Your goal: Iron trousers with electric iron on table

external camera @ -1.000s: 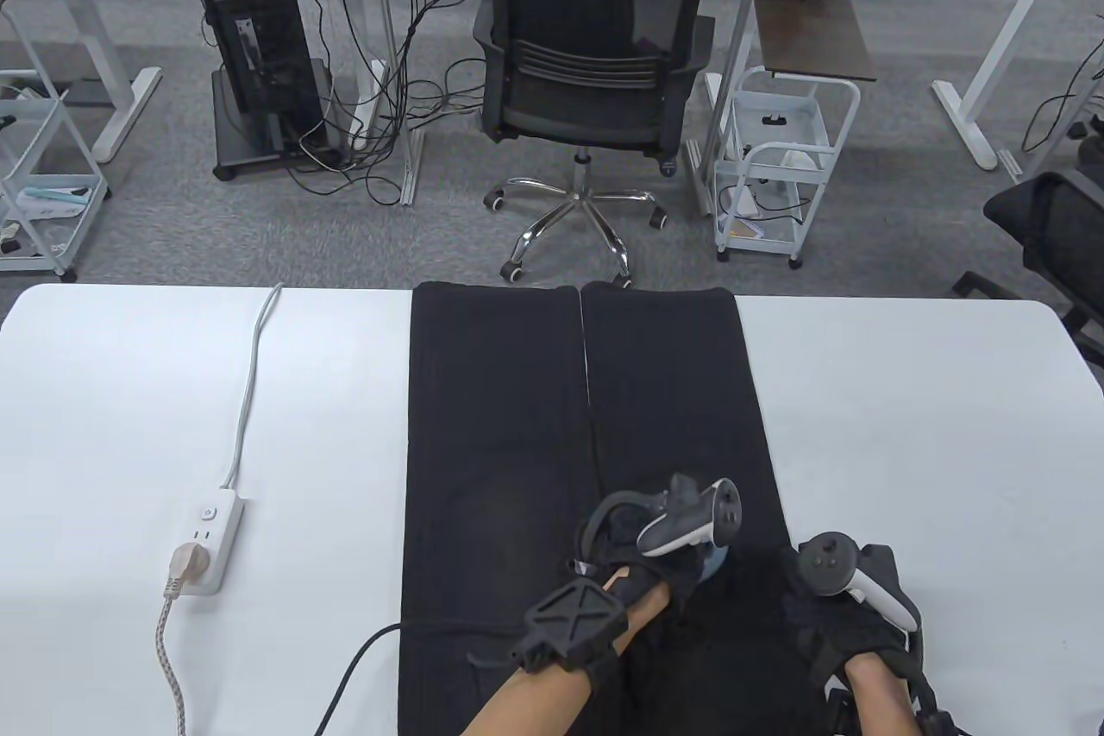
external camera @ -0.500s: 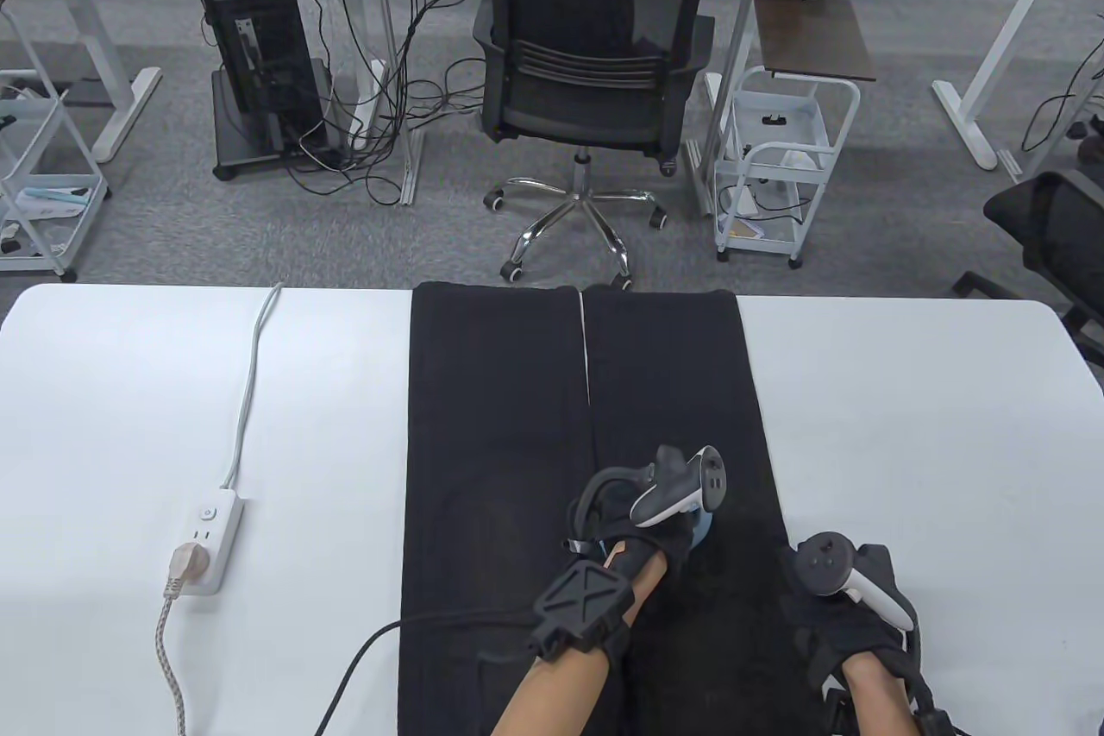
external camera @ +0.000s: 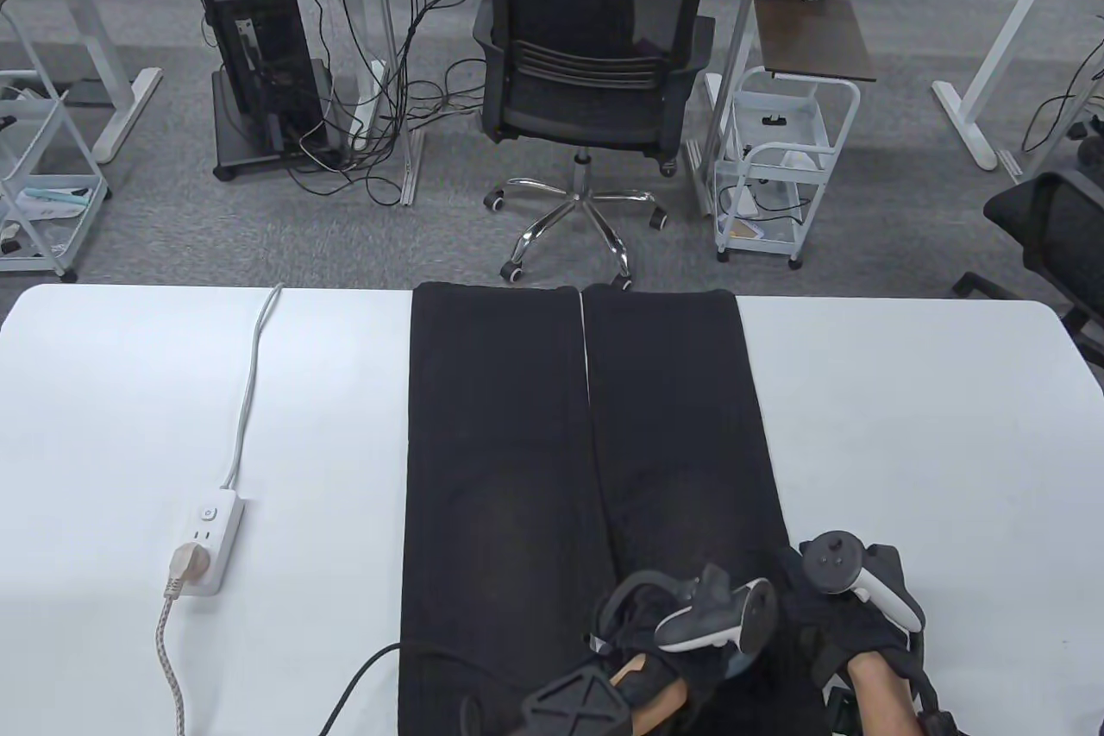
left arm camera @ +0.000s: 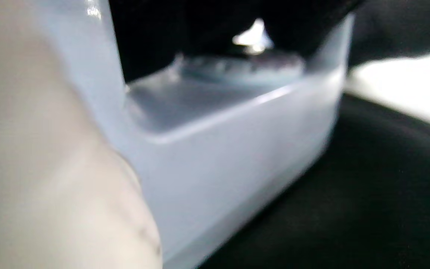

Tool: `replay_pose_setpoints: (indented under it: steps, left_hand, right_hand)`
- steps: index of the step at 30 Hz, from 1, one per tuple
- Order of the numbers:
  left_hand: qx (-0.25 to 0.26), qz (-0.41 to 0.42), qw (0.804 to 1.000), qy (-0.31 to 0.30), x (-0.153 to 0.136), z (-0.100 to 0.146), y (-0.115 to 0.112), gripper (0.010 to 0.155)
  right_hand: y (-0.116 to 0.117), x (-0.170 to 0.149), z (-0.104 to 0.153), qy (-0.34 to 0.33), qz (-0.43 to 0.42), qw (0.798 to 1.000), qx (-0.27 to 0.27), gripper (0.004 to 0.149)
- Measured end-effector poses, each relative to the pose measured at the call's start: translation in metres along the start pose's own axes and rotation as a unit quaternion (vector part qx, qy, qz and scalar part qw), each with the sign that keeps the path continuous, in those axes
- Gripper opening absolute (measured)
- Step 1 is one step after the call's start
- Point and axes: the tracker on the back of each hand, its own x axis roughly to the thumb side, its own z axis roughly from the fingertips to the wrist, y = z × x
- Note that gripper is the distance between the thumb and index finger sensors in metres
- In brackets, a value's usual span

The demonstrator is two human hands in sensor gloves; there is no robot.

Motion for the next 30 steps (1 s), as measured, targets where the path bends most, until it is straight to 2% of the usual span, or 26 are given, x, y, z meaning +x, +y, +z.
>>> replay_pose_setpoints:
  steps: [4,8,12,18,21,26,30]
  left_hand:
    - [0.013,-0.014,1.0,-0.024,0.015,0.025,-0.009,0.041]
    - [0.007,0.002,1.0,-0.018,0.01,0.019,-0.008,0.041]
    - [0.011,0.006,1.0,0.011,-0.005,-0.013,0.003,0.041]
    - [0.012,0.03,0.995,0.099,-0.051,-0.088,0.03,0.041]
    - [0.012,0.042,0.99,0.135,-0.076,-0.116,0.04,0.041]
    - [0.009,0.06,0.981,0.182,-0.106,-0.137,0.047,0.042]
    - [0.006,0.061,0.981,0.185,-0.108,-0.139,0.048,0.041]
  right_hand:
    - [0.0,0.0,0.0,0.001,0.003,1.0,-0.002,0.063]
    - [0.0,0.0,0.001,0.001,0.003,1.0,-0.003,0.063]
    - [0.0,0.0,0.001,0.001,0.001,1.0,-0.002,0.063]
    - [0.0,0.0,0.001,0.001,0.002,1.0,-0.001,0.063]
    - [0.0,0.0,0.0,0.002,0.005,1.0,0.001,0.063]
    - [0.0,0.001,0.0,0.003,0.007,1.0,0.003,0.063]
    - [0.0,0.002,0.0,0.004,0.012,1.0,0.005,0.064]
